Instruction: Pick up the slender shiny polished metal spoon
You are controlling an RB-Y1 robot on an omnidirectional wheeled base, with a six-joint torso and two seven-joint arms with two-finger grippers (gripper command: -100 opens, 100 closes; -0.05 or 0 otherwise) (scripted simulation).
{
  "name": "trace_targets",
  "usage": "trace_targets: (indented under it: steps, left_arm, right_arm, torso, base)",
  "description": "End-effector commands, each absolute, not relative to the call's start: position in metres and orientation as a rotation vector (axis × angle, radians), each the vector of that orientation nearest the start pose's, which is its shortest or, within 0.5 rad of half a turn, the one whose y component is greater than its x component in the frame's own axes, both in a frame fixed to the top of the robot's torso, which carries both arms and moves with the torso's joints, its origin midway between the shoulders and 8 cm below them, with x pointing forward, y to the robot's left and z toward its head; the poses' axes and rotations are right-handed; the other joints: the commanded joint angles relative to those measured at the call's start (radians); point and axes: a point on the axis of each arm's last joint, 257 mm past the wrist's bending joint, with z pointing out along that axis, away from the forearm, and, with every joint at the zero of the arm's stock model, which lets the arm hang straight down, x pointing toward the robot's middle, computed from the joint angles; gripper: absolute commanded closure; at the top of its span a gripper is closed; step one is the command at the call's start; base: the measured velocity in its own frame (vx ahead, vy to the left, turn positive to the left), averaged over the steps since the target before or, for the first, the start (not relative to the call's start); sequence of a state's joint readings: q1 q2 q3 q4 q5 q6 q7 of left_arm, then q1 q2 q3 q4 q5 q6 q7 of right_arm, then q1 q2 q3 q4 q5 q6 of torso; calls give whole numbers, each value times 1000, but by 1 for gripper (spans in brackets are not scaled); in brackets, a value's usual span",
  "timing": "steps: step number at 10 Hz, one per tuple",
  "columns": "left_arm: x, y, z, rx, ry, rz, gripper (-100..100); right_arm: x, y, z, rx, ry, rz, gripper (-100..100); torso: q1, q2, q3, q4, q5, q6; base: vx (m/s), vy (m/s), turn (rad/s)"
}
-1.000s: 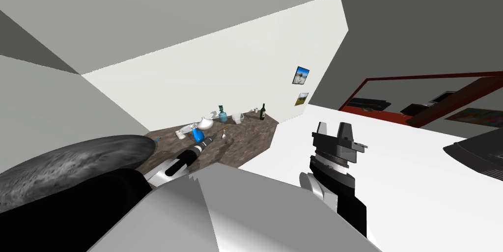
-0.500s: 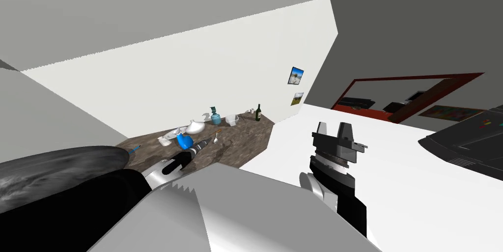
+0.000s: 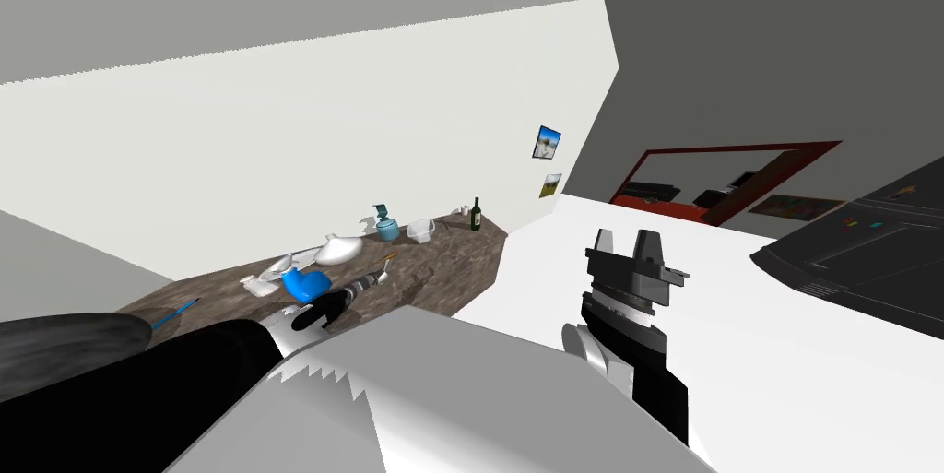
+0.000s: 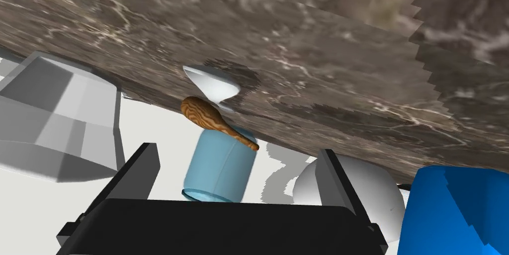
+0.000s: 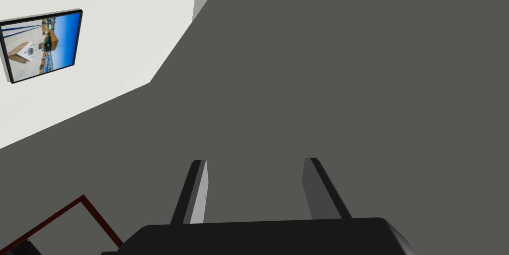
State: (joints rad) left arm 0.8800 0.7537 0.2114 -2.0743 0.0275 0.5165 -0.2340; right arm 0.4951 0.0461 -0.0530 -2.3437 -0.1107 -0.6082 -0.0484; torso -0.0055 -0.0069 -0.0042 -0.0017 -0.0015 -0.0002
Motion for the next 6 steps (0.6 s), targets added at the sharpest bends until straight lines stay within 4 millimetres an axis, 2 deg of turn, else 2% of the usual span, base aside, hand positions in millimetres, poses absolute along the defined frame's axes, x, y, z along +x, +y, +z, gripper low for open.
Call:
trace_targets:
  steps: [1,6]
  left_arm:
    - [215,554,-318,-991,2045,176,-100]
    - [170,584,-331,-1080,2127,320,-100]
  right_arm:
    - [302,-308,72,614,366,1394,0]
    - [302,-308,72,614,366,1394,0]
  torso:
    - [0,0,0,0,0,0]
    - [1,3,2,1,0,0]
  base:
    - [115,-79,-94]
    - [99,-56,-67]
